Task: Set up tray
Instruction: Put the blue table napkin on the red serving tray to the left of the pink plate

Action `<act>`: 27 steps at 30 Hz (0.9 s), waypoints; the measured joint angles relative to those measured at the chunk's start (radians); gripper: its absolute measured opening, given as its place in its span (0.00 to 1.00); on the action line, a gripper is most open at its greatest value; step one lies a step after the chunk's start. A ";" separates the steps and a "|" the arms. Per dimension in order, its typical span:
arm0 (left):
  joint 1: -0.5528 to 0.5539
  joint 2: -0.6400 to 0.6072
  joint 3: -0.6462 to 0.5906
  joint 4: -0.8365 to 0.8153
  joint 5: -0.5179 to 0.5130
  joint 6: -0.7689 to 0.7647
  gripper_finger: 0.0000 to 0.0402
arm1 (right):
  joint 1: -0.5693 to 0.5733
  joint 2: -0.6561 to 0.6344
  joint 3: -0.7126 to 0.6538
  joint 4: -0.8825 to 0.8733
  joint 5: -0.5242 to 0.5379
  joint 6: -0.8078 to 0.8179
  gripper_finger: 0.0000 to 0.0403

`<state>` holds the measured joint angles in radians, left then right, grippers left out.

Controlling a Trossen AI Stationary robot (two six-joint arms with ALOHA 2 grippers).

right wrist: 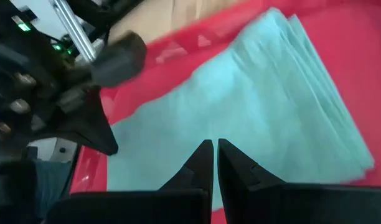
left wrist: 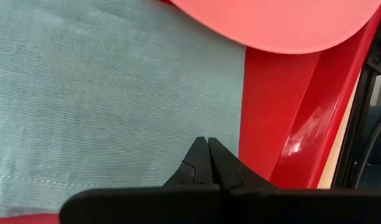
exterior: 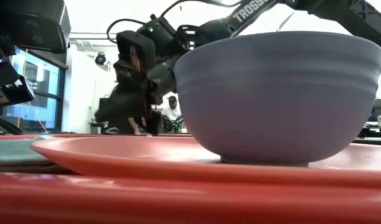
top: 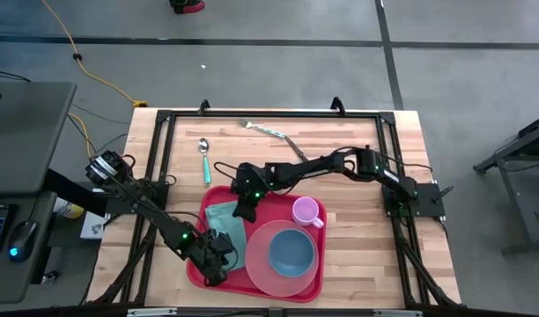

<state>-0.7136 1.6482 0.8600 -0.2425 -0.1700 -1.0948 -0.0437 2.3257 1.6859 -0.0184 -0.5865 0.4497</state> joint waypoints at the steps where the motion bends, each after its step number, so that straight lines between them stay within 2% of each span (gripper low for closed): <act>1: 0.000 0.001 0.000 -0.001 0.000 0.004 0.02 | 0.000 0.000 0.012 0.003 0.000 -0.001 0.00; 9: 0.000 0.016 0.001 -0.073 -0.004 -0.013 0.02 | 0.023 0.000 0.082 -0.014 -0.002 -0.024 0.00; 20: 0.000 0.017 0.002 -0.094 0.000 -0.014 0.02 | 0.073 0.051 0.080 -0.052 -0.033 -0.020 0.00; 27: -0.008 0.015 0.005 -0.150 0.047 -0.029 0.02 | 0.087 0.051 0.081 -0.079 -0.025 -0.029 0.00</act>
<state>-0.7217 1.6634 0.8650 -0.3926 -0.1229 -1.1239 0.0432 2.3768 1.7664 -0.0970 -0.6113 0.4206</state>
